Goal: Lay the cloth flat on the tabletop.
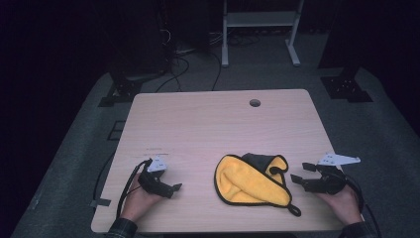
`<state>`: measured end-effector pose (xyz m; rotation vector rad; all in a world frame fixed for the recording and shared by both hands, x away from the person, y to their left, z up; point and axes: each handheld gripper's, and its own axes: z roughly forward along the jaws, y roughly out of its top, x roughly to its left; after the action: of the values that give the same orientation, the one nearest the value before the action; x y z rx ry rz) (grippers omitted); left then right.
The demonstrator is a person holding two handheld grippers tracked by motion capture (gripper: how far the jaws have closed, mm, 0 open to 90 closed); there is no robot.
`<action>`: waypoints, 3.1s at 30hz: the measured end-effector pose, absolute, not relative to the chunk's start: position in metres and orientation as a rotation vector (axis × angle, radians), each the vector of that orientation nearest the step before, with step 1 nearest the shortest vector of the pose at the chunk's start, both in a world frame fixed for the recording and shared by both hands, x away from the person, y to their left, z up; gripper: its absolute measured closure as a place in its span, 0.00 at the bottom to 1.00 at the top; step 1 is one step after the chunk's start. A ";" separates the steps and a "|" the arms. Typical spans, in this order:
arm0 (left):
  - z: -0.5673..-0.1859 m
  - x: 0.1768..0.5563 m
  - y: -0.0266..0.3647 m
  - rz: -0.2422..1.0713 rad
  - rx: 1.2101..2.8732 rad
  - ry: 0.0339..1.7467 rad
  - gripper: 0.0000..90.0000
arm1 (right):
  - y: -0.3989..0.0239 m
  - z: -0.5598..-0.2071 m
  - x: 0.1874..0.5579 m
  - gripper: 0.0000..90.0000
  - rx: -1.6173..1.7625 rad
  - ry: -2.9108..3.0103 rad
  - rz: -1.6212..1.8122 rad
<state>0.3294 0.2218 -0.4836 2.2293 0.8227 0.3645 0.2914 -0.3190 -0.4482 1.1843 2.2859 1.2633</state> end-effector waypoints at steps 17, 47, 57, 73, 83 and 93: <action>-0.484 0.329 0.222 0.364 2.230 0.821 0.00 | -0.290 -0.463 0.283 0.74 1.075 2.601 1.273; -0.442 0.323 0.161 0.255 2.074 0.572 0.05 | -0.226 -0.401 0.330 0.96 0.784 2.463 1.525; -0.430 0.326 0.112 0.174 2.019 0.471 0.06 | -0.190 -0.390 0.340 0.96 0.686 2.473 1.576; -0.422 0.333 0.070 0.107 2.011 0.361 0.49 | -0.159 -0.380 0.342 0.96 0.601 2.491 1.668; -0.420 0.334 0.065 0.093 2.039 0.327 0.94 | -0.165 -0.379 0.341 0.80 0.607 2.467 1.677; -0.410 0.343 0.104 0.161 1.990 0.412 0.94 | -0.195 -0.384 0.335 0.70 0.673 2.423 1.615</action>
<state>0.3426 0.1043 -0.4098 1.9904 0.4116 0.1610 0.3350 -0.1945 -0.3839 0.6735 2.4233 1.6148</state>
